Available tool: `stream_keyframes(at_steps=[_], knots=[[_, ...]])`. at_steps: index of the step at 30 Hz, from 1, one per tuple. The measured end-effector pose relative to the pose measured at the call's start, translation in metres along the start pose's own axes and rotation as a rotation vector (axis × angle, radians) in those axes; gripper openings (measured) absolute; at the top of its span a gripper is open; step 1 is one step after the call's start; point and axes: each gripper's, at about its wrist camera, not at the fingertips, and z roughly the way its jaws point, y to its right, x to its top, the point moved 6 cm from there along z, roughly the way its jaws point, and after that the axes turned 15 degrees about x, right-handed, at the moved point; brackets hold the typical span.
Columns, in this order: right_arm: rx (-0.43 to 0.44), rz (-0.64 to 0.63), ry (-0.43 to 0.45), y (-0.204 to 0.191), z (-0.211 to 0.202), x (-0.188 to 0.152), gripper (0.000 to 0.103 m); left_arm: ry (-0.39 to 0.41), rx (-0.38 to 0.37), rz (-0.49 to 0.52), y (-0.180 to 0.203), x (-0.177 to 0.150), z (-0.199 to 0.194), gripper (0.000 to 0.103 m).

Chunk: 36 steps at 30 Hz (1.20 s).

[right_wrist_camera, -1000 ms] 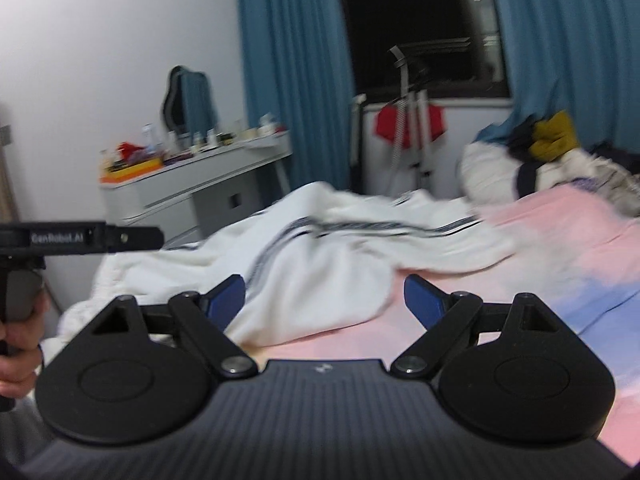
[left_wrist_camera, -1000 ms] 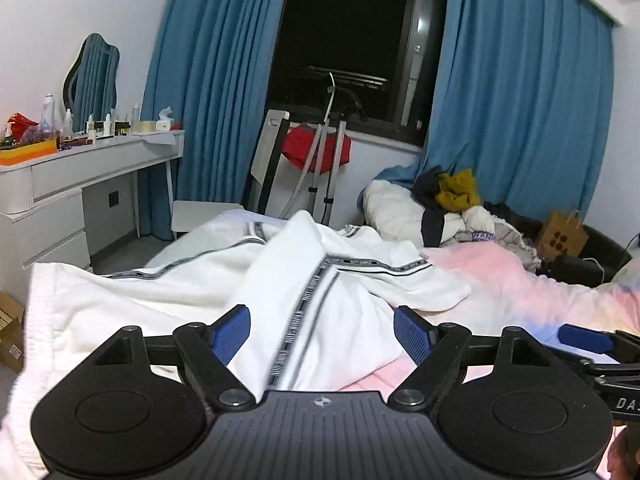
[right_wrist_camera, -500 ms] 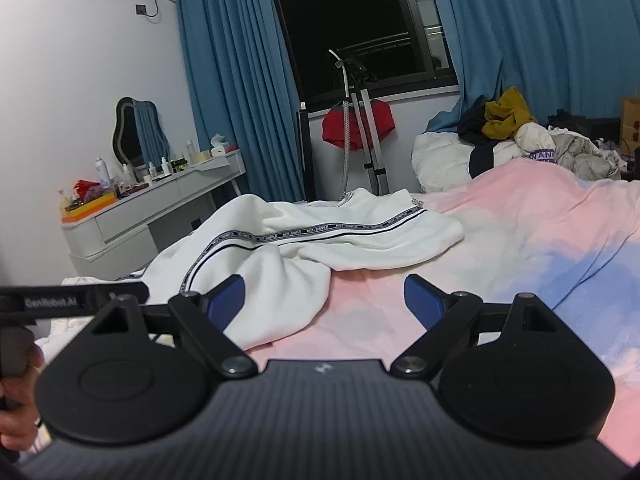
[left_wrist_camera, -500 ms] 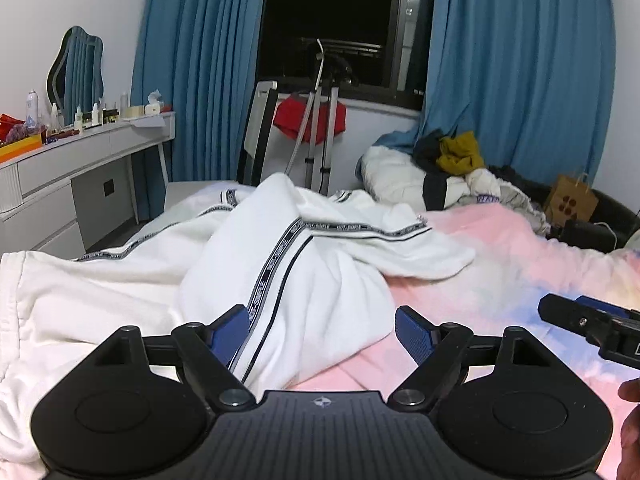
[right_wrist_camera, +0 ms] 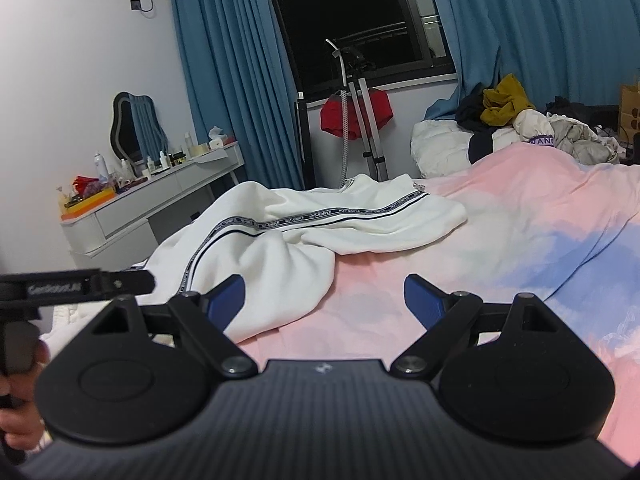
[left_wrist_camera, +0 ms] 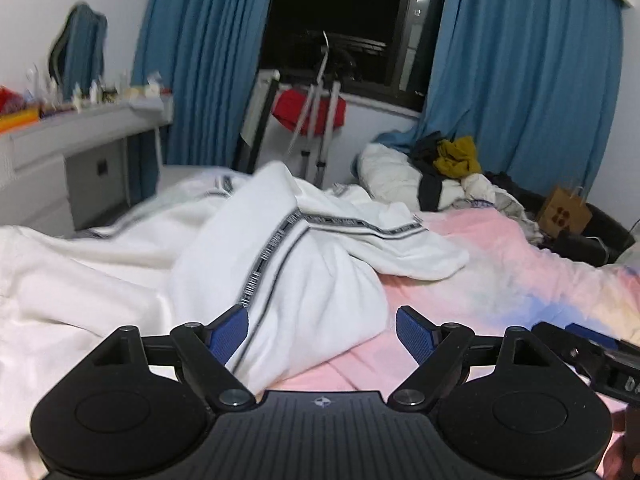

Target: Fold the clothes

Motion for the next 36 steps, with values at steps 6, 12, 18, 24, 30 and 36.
stream_keyframes(at_steps=[6,12,18,24,30,36], knots=[[-0.048,0.082,-0.003,0.023,0.003,-0.004,0.088,0.068,0.043,0.144,0.025,0.047,0.063,0.082],[-0.091,0.138,-0.016,0.059,0.015,-0.009,0.088,0.065,0.116,0.293,0.052,0.104,0.162,0.083],[-0.111,0.200,-0.046,0.100,0.041,-0.016,0.088,0.038,0.200,0.426,0.075,0.158,0.268,0.082],[-0.141,0.216,-0.118,0.128,0.063,-0.030,0.088,-0.098,0.232,0.469,0.074,0.157,0.335,0.049],[-0.119,0.218,-0.139,0.128,0.069,-0.034,0.088,-0.060,0.241,0.565,0.083,0.156,0.325,0.007],[-0.106,0.193,-0.113,0.118,0.060,-0.025,0.088,0.066,0.105,0.586,0.116,0.152,0.217,0.006]])
